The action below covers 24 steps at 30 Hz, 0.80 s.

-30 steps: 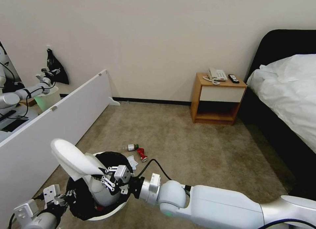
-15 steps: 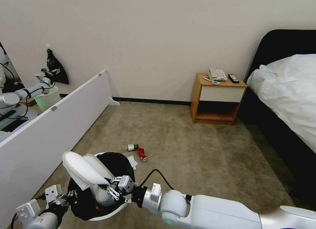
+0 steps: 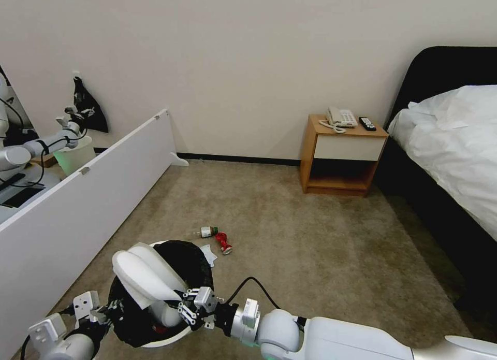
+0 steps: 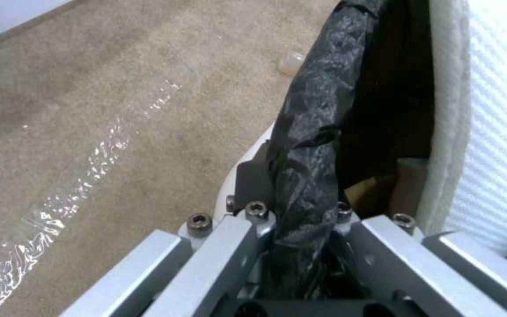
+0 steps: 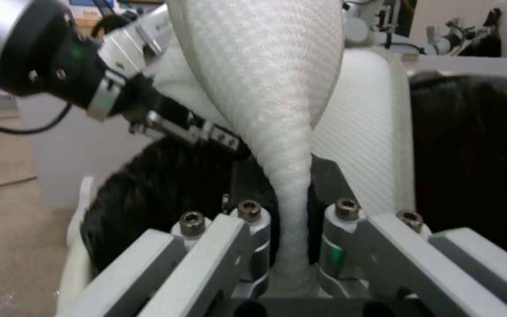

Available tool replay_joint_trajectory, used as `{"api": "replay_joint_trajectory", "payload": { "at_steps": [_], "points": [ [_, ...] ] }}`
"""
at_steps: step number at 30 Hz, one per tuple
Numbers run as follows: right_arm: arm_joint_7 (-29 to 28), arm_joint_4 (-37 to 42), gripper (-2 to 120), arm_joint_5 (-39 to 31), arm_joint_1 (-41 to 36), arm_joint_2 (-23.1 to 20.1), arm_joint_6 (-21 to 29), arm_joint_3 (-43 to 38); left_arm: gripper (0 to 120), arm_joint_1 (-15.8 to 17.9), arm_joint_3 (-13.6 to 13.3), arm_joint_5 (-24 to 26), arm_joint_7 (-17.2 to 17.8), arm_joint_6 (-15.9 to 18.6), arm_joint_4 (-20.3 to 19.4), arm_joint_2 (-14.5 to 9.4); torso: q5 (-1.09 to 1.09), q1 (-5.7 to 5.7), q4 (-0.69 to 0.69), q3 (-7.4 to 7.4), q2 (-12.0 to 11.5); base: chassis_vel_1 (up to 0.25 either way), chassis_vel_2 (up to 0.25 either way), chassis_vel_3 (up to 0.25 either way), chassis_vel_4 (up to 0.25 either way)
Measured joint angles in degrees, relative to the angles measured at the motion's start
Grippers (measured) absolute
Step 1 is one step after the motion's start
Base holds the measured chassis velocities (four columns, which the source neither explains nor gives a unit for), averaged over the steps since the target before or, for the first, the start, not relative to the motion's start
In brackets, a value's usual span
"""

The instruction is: Pick up the trash bin and place the garbage on the floor into it.

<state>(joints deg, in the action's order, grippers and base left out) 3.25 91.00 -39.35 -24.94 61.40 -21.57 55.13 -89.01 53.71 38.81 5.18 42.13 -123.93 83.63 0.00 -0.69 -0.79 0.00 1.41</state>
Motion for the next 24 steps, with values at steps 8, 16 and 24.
{"api": "replay_joint_trajectory", "payload": {
  "at_steps": [8, 16, 24],
  "points": [
    [-0.2, -0.4, 6, 1.1, -0.8, -1.0, -0.3, 0.0, 2, 0.2, 0.0, 0.0, 0.0, 0.0, 0.2, 0.1, 0.0, 0.0, 0.0, 0.0, 0.0, 0.0, 0.0, 0.0, 0.0],
    [-0.3, -0.9, 25, 1.8, -1.1, -1.3, -0.6, -0.1, 2, 0.2, 0.1, 0.0, 0.0, 0.0, 0.2, 0.1, 0.0, 0.0, 0.0, 0.0, 0.0, 0.0, 0.0, 0.0, 0.0],
    [-0.3, -1.1, 56, 2.4, -1.5, -1.7, -0.7, 0.0, 2, 0.1, 0.1, 0.1, 0.0, 0.0, 0.2, 0.1, 0.0, 0.0, 0.0, 0.0, 0.0, 0.0, 0.0, 0.0, 0.0]
  ]
}}
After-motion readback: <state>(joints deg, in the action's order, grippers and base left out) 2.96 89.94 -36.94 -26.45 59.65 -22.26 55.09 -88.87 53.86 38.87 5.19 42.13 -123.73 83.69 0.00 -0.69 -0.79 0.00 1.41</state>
